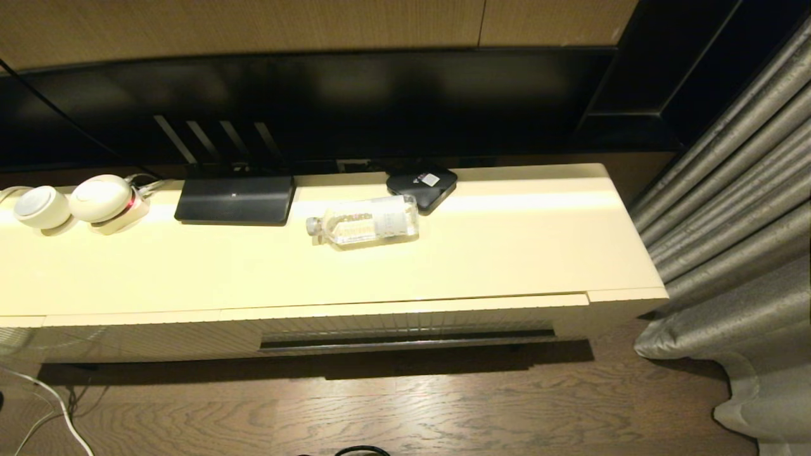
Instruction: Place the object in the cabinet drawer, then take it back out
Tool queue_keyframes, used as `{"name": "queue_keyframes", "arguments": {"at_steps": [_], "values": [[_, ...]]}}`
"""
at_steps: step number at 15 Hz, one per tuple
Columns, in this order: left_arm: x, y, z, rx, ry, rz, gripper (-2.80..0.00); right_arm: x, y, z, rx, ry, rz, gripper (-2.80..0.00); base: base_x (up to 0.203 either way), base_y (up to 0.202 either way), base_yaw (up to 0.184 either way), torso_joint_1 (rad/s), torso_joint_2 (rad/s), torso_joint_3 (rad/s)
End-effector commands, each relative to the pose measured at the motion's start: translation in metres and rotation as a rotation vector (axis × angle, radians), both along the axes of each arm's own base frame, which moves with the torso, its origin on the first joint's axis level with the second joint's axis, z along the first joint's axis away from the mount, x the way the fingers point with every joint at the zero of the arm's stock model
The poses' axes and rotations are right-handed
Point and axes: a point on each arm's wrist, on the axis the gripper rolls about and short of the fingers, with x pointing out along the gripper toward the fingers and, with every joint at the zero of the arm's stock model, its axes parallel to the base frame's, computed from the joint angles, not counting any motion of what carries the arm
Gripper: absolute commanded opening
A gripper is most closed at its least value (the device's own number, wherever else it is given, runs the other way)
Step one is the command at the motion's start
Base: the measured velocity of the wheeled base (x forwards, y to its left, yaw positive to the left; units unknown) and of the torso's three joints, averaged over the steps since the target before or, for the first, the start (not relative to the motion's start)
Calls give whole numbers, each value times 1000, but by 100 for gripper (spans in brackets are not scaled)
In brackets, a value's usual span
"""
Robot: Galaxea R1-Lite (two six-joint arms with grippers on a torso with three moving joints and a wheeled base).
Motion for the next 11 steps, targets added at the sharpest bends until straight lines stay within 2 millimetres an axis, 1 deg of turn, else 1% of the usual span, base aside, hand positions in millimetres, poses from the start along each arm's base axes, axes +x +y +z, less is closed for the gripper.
{"name": "queue_keyframes", "arguments": {"at_steps": [1, 11], "values": [[0, 0, -1, 1, 4, 1, -280, 0, 0, 0, 0, 1, 1, -280, 0, 0, 0, 0, 0, 0], [0, 0, -1, 1, 4, 0, -280, 0, 0, 0, 2, 3, -1, -280, 0, 0, 0, 0, 0, 0]]}}
